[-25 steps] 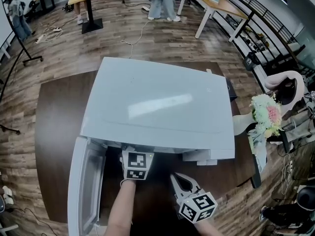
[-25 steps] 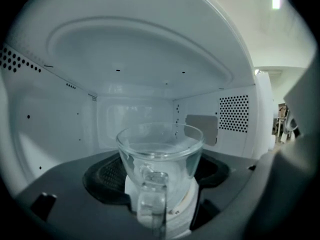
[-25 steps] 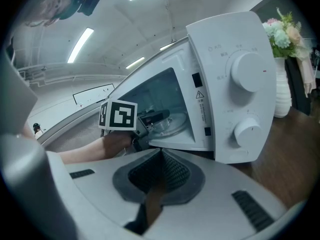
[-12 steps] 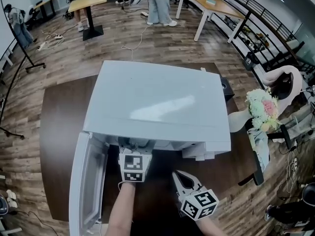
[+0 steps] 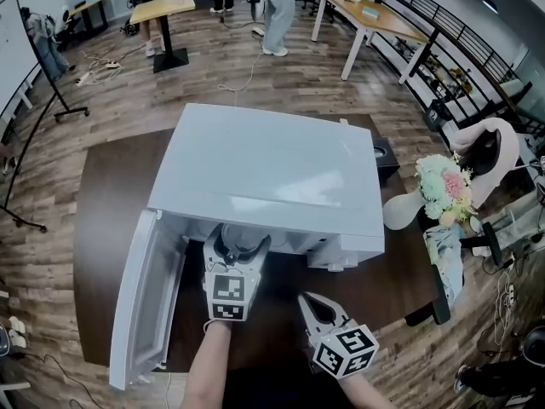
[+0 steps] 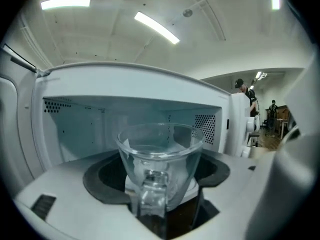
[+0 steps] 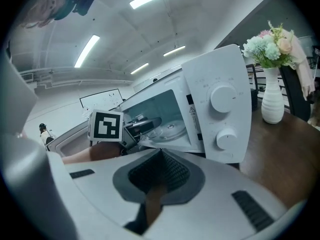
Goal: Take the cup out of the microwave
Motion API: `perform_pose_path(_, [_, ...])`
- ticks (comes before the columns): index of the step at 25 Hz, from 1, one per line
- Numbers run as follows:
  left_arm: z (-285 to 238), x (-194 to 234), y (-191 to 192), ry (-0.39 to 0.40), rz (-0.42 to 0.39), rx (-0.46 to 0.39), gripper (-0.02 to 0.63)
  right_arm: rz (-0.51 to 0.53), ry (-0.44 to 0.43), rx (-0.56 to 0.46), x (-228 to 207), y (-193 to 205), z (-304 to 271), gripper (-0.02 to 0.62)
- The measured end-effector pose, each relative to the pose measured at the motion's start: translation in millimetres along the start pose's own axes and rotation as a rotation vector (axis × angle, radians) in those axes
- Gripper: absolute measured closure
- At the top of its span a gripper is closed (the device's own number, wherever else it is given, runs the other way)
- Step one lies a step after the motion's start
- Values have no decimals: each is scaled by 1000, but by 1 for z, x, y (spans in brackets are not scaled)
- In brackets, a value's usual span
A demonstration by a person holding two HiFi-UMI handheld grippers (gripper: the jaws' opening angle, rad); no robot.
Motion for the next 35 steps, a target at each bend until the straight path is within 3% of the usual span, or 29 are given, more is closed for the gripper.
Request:
perform_pose_path(12, [55,-20,-4,-12,71,-16,225,36,-33,-8,2,-4,13,600])
perform_pose_path(18, [87,-26,2,-16,68,-2,225,43,-40,-28,5,-9,10,600])
perform_pose_path(25, [127,-22,12,-73,114,11,225,49,-69,-35,13,-11,6,600])
perform_pose_path(35, [190,-19,9,-170,173,20,225,146,-130,-84,26,-35,13,600])
Point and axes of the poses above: the fingertips, and each gripper's own axes: z backward along the fingers, x to its left, y out of its underside, the point moved 2 cm from there along z, backward along the fingers, and after that the axes turned 2 degrees about y, right-handed, at the moved point
